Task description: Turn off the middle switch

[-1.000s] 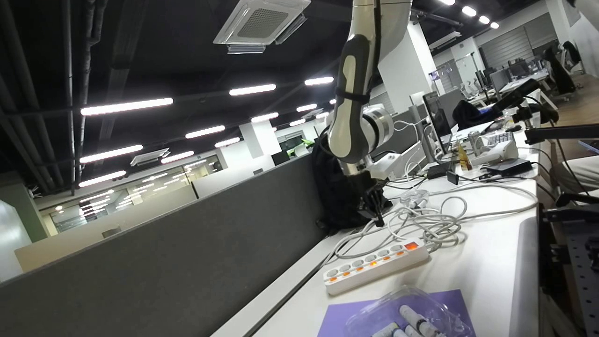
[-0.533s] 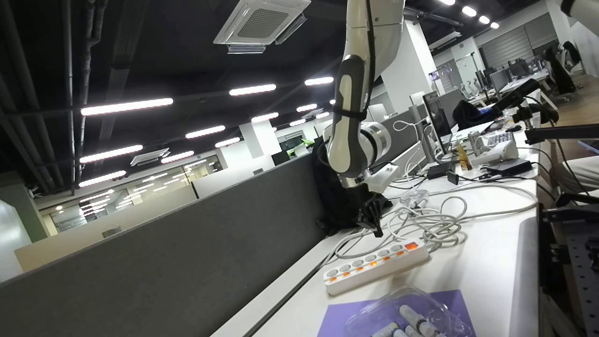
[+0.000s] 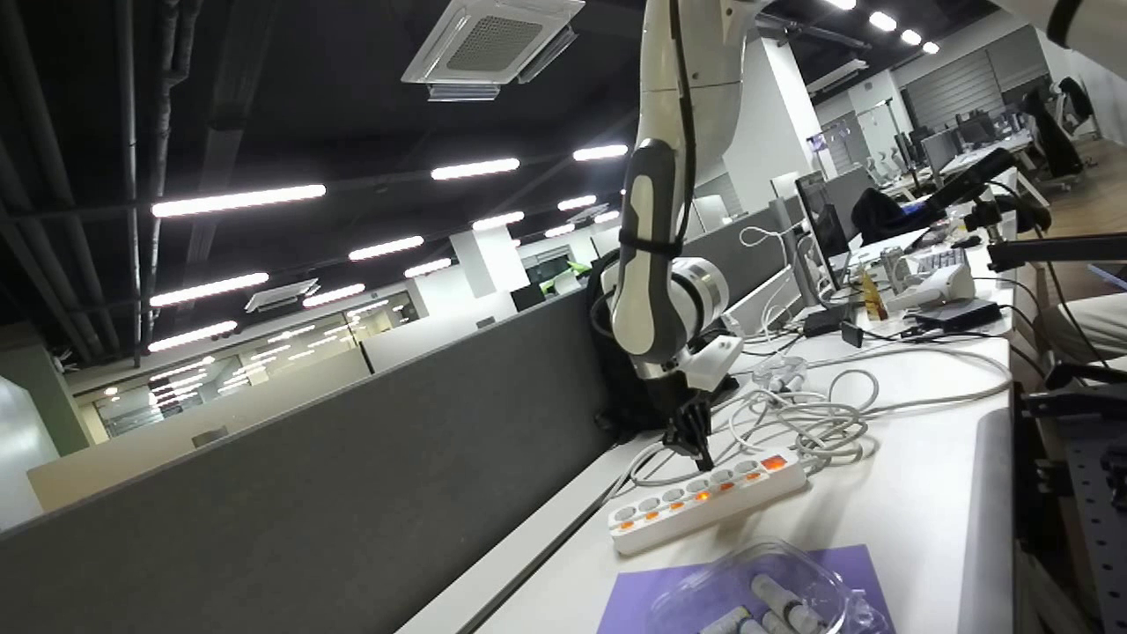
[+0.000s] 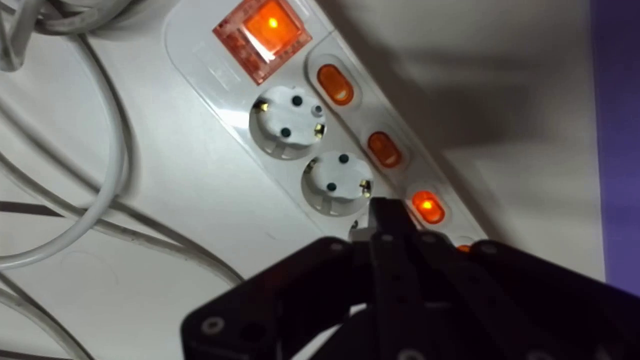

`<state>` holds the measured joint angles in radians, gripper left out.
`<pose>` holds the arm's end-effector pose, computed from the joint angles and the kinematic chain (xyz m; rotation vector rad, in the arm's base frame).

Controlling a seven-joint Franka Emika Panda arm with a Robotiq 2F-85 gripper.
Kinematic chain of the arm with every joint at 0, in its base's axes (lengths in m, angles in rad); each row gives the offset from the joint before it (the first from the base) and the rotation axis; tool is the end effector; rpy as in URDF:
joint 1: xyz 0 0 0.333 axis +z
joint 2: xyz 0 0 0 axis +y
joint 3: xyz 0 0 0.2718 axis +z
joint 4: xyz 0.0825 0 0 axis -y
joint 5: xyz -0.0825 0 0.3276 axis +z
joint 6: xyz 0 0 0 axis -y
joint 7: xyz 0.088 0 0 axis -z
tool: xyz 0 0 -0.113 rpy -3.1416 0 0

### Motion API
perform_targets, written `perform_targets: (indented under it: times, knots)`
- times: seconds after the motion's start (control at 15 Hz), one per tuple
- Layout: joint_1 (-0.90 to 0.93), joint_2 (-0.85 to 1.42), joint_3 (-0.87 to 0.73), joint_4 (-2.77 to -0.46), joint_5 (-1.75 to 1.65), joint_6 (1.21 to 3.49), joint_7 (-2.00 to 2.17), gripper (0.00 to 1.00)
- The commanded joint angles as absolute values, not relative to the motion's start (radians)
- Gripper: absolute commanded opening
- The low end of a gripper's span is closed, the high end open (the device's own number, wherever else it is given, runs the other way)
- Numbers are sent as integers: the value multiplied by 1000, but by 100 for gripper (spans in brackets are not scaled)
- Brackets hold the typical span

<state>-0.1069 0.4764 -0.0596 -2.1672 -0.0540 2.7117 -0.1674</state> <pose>0.5154 -0.0855 0.1819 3.0771 0.0874 0.0906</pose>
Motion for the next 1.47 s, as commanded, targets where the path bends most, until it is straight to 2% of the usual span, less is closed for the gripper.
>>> perform_targets:
  times: [0.0,1.4]
  knots:
    - [-97,520,-48,-2132,-54,2728,-144,0]
    - [-81,631,-57,-2092,-56,2730,-118,0]
